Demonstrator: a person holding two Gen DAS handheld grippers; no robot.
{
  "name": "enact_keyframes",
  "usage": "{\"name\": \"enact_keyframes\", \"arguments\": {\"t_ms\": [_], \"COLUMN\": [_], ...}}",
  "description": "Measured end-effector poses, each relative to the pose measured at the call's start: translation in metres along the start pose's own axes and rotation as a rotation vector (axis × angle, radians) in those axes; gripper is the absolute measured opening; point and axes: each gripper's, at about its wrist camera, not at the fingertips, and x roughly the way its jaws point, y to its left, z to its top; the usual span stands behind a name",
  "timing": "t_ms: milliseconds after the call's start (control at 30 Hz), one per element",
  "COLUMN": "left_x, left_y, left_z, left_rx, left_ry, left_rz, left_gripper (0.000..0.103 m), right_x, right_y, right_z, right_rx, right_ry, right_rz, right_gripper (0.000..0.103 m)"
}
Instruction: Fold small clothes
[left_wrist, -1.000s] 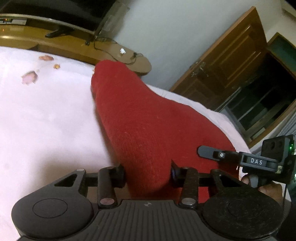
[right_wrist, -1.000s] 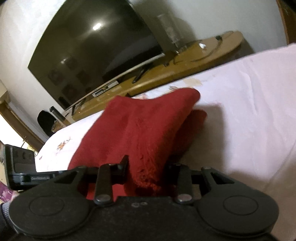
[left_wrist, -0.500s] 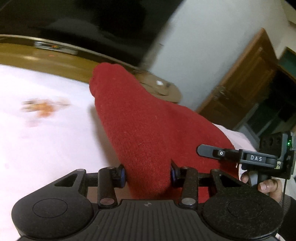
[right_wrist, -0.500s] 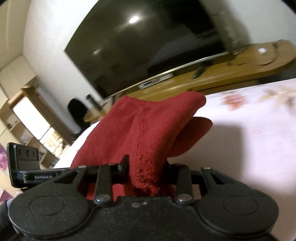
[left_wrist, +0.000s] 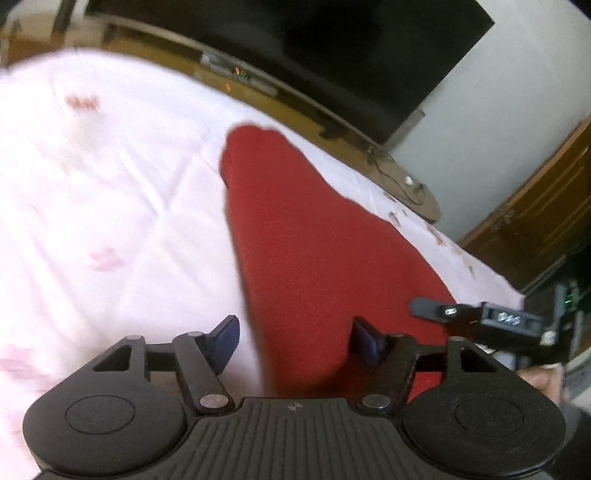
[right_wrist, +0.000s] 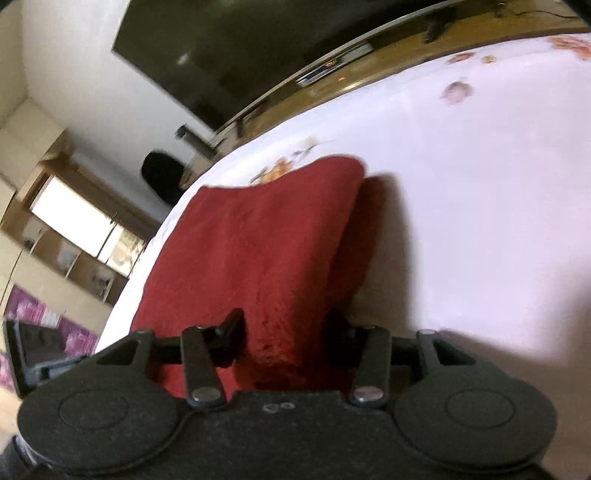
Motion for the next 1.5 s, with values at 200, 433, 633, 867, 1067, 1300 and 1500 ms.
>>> {"name": "enact_keyframes", "arguments": {"t_ms": [200,433,633,867,1067,1300,1500], "left_x": [-0.051,0.017,-0.036,-0.013,-0.095,-0.175,-0.215], "left_y": [-0.025,-0.049,-0.059,-0.068,-0.087,-0.129,-0.174], "left_z": [0.017,0.016,0.006,-0.035,-0.056,-0.120,-0.167], "left_rx": [0.099,0.286,0.244,0.336,0.241,0.186,0.237], "left_ry": [-0.201,-0.070,-0.169,-0.029,-0.157,-0.225,-0.247], "left_rz": [0.050,0.137,0.118,0.262,0.280,0.344,0.337], "left_gripper": [0.066,0.066,0.066,0.066,0.103,0.103,0.103], "right_x": [-0.065,-0.002,-0.031,-0.017,-0.067,-0.143,-0.200], "right_y": [0.039,0.069,0.095,0.091,0.125,0.132,0.139], "right_z": [0.011,-0.013,-0.035,-0.077,-0.079,-0.134,-0.177], "right_rx": [-0.180,-0.420,-0.468,-0.467,-0.440,-0.329,-0.320], "right_ry": [-0.170,-0.001,-0.058,0.034,-0.100,-0.177,-0.207], "right_rz": [-0.110,-0.365,-0.360,-0.429,-0.407,-0.479,-0.457], "right_gripper": [0.032,0.028,0.030,0.034,0.064,0.103,0.102]}}
